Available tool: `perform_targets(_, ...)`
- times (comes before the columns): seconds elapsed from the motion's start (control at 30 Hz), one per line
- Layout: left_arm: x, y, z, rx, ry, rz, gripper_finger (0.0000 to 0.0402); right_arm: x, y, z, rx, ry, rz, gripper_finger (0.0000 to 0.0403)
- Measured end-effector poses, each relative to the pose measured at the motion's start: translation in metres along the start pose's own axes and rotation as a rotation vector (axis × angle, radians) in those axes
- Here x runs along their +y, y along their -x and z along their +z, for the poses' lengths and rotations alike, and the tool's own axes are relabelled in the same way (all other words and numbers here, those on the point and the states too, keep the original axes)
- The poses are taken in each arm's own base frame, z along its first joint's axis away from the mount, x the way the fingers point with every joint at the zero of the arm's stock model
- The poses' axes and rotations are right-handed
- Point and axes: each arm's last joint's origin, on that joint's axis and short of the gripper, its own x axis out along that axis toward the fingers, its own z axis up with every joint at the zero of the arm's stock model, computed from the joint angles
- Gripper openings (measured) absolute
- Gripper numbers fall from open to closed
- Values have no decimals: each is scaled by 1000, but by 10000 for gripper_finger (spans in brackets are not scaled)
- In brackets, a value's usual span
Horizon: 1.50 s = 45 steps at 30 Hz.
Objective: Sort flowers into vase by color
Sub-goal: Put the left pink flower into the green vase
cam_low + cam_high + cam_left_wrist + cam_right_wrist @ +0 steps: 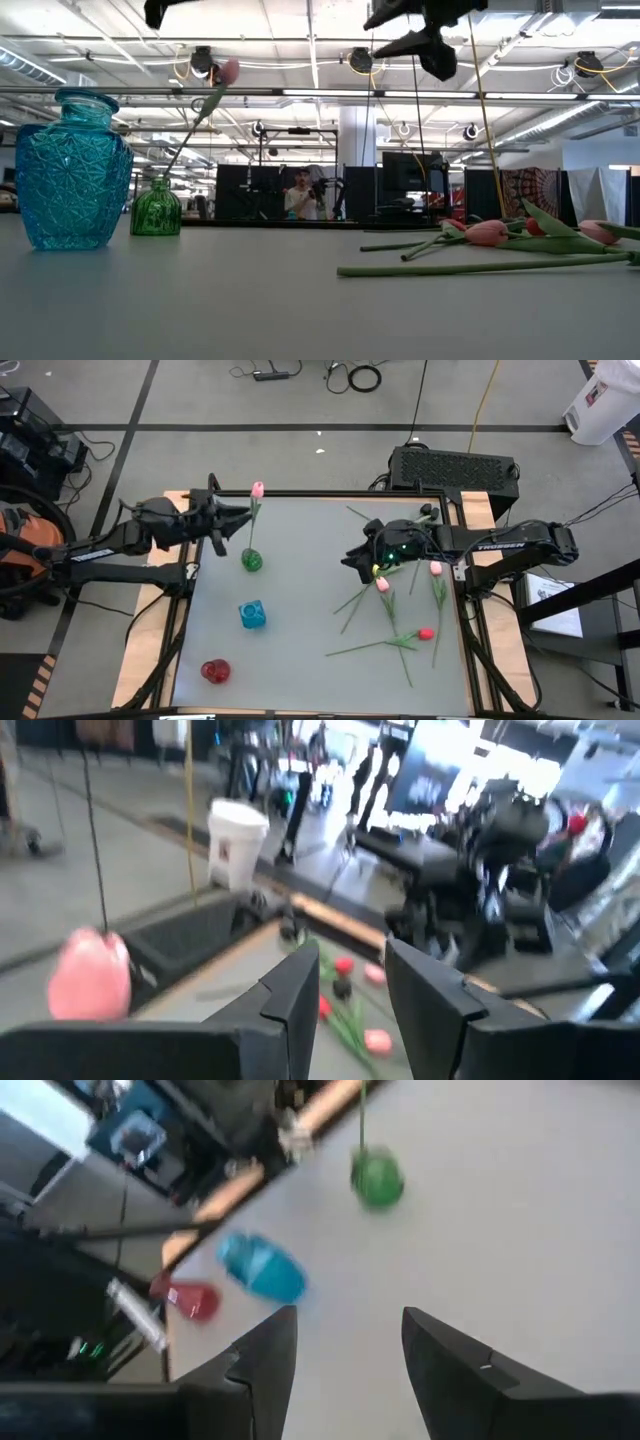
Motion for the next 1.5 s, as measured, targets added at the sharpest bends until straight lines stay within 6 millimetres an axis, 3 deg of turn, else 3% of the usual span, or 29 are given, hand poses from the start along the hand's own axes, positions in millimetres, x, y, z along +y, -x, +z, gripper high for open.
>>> perform_targets(0.47, -1, 1, 14, -162, -100, 67, 123, -25, 9, -32, 366, -351, -271, 173)
perform_targets(0.87, -1, 1, 14, -159, -98, 75, 123, -35, 16, -51, 488, -422, -489, 173)
perform_targets(1.5, -1, 1, 14, -157, -98, 76, 123, -34, -40, -111, 698, -382, -742, 173)
